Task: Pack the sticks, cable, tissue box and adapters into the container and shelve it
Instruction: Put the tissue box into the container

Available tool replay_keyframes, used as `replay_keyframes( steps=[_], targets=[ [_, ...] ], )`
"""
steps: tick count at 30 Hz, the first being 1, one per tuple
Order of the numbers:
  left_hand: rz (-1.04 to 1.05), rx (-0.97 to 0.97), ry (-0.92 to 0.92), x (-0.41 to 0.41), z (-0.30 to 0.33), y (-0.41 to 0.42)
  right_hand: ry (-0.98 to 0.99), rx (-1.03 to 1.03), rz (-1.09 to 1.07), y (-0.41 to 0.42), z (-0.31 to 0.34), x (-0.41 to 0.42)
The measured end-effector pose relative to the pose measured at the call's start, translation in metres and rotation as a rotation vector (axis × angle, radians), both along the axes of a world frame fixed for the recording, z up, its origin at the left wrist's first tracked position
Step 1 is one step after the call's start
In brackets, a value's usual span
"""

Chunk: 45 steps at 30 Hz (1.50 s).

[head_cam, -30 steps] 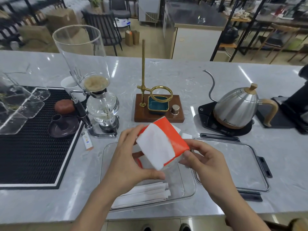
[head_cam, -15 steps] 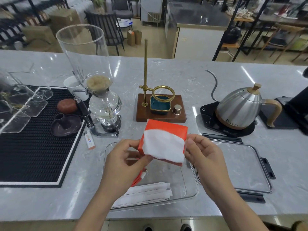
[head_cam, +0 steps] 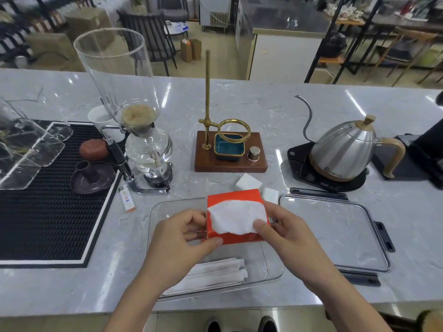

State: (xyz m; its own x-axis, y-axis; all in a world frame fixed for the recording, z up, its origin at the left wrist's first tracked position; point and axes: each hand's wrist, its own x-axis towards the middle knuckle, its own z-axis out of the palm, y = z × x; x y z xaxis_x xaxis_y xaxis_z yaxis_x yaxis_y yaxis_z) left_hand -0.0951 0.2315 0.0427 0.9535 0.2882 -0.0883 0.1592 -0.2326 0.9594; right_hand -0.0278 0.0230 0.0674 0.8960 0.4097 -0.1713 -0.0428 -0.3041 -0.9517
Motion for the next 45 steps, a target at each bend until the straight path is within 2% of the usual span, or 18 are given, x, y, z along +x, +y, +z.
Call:
replay_keyframes(
  steps=[5, 12, 21, 33, 45],
  targets=[
    [0.012, 0.059, 0.081, 0.006, -0.003, 0.000, -0.013, -0.149, -0.034, 0.002, -0.014, 0.001],
    [0.005, 0.160, 0.157, 0.012, -0.012, -0.002, -0.292, -0.490, -0.007, 0.016, -0.020, -0.001],
    [-0.047, 0.286, 0.169, 0.019, -0.031, -0.008, -0.377, -0.706, 0.074, 0.029, -0.024, -0.006],
    [-0.094, 0.426, 0.118, 0.025, -0.055, -0.017, -0.375, -0.751, 0.106, 0.029, -0.046, -0.002],
    [-0.166, 0.483, 0.037, 0.027, -0.062, -0.015, -0.438, -0.758, 0.142, 0.030, -0.075, 0.003]
  ],
)
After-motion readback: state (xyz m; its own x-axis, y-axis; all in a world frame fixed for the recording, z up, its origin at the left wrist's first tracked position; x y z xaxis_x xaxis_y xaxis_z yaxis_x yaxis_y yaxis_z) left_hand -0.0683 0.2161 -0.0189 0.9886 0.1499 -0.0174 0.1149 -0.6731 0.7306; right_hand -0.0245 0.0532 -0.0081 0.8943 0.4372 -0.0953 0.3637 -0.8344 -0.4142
